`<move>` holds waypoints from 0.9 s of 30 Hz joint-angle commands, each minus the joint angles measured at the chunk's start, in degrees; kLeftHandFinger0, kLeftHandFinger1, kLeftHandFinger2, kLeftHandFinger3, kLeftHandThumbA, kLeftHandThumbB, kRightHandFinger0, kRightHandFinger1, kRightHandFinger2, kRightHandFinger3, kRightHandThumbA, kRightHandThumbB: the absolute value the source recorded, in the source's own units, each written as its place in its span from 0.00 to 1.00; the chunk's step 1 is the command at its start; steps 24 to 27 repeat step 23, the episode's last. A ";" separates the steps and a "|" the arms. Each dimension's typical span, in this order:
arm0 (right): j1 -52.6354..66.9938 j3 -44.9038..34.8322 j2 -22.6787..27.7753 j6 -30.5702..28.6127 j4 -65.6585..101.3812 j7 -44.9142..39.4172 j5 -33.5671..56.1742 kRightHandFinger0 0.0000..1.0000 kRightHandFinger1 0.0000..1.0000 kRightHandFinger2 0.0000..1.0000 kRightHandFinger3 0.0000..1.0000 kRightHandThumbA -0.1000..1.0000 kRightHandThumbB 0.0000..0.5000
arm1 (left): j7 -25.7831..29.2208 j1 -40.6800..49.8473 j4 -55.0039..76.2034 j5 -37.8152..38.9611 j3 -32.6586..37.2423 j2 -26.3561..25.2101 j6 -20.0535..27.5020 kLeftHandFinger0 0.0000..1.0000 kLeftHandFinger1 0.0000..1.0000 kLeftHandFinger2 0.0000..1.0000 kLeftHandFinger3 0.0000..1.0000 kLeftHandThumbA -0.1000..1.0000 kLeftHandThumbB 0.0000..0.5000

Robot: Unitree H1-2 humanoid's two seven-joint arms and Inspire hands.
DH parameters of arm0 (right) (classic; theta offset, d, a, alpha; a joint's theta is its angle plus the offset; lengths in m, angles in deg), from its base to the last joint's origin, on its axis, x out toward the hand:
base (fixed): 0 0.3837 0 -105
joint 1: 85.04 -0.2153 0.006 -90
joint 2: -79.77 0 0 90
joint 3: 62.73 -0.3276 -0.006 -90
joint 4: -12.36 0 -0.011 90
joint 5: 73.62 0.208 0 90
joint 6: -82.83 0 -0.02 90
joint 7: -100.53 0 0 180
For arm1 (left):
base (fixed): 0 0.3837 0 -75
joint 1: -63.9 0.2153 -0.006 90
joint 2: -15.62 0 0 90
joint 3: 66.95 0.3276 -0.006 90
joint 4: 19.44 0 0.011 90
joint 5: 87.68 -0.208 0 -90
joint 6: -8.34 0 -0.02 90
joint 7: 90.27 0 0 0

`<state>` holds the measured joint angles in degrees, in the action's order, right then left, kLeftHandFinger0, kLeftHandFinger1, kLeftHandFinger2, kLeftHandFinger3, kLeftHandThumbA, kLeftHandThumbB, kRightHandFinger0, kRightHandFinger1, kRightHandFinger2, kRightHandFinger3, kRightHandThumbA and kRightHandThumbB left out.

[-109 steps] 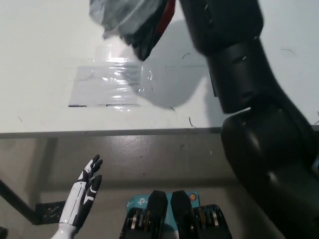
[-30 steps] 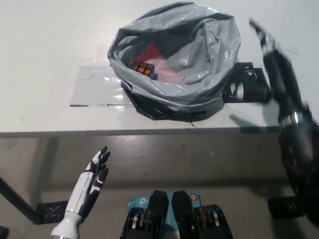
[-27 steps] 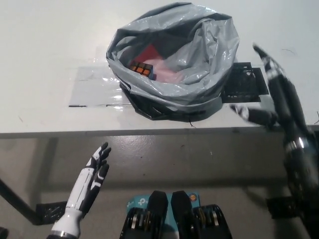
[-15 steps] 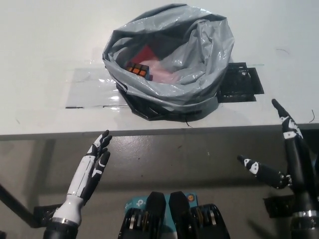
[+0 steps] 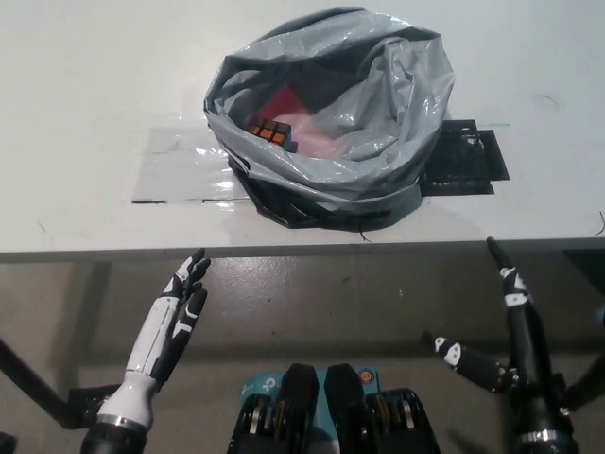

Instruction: Use the right hand to pick up a rubix's cube and place it into a plastic bag and lift the bag

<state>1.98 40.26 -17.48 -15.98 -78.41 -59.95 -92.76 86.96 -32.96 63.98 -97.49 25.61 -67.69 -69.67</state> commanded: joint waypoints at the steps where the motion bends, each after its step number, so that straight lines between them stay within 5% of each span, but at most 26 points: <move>1: 0.16 -2.38 -2.01 -18.05 -3.01 -0.45 9.74 1.00 1.00 1.00 1.00 1.00 0.30 | 0.09 -1.57 2.39 -0.21 -0.75 -1.85 1.02 1.00 1.00 1.00 1.00 1.00 0.35; 7: 0.81 -2.06 -2.19 -18.12 -3.81 0.75 7.37 1.00 1.00 1.00 1.00 1.00 0.21 | -0.05 -1.45 1.69 -0.19 -0.57 -1.94 1.70 1.00 1.00 1.00 1.00 1.00 0.34; 14: 1.67 -1.38 -2.64 -18.12 -3.32 1.54 5.94 1.00 1.00 1.00 1.00 1.00 0.33 | -0.19 -1.26 2.68 -0.30 -0.36 -1.97 0.46 1.00 1.00 1.00 1.00 1.00 0.35; 27: 1.82 0.05 -2.68 -18.12 -4.59 2.37 4.93 1.00 1.00 1.00 1.00 1.00 0.36 | -0.32 -0.60 2.84 0.77 -0.54 -1.89 1.09 1.00 1.00 1.00 1.00 1.00 0.34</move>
